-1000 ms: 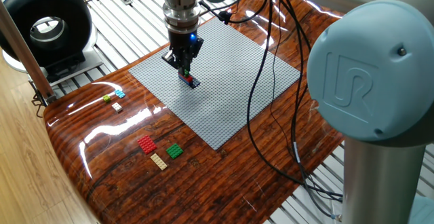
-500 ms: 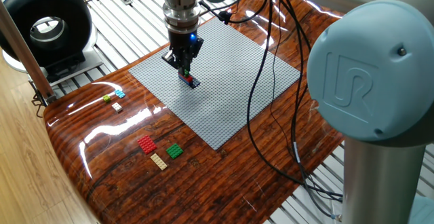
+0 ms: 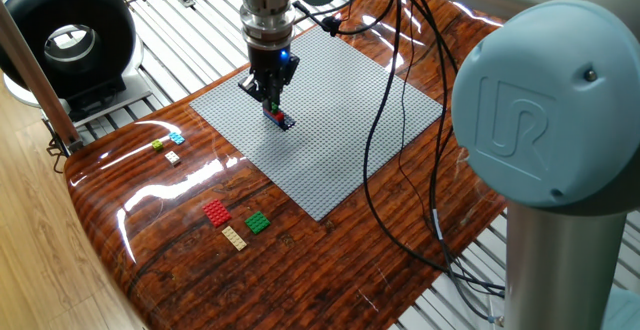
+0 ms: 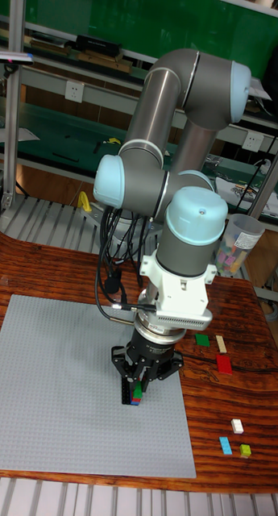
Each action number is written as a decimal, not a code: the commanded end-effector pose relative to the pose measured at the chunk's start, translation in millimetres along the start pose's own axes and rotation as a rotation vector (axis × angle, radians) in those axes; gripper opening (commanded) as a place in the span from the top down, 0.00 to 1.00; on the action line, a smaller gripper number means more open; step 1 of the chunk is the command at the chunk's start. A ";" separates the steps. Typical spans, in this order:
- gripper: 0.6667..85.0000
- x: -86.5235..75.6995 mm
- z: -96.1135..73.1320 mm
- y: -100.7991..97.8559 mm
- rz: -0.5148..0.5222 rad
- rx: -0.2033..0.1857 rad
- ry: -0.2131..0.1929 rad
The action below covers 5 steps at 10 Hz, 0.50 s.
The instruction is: Build with small Lego blocks
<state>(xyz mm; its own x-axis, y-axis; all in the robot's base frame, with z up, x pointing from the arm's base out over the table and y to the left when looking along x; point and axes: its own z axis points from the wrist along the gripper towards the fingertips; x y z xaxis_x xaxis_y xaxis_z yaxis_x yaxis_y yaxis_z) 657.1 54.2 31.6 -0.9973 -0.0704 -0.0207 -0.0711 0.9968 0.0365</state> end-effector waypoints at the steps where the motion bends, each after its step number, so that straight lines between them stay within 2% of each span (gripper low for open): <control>1: 0.99 -1.4 -0.3 4.8 0.006 -0.015 -0.003; 5: 0.99 0.5 0.5 -1.5 -0.014 -0.021 -0.007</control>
<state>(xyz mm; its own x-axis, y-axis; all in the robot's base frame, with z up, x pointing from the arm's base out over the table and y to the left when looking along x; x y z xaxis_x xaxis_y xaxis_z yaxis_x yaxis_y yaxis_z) 657.2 55.1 30.7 -0.9968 -0.0764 -0.0235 -0.0773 0.9962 0.0402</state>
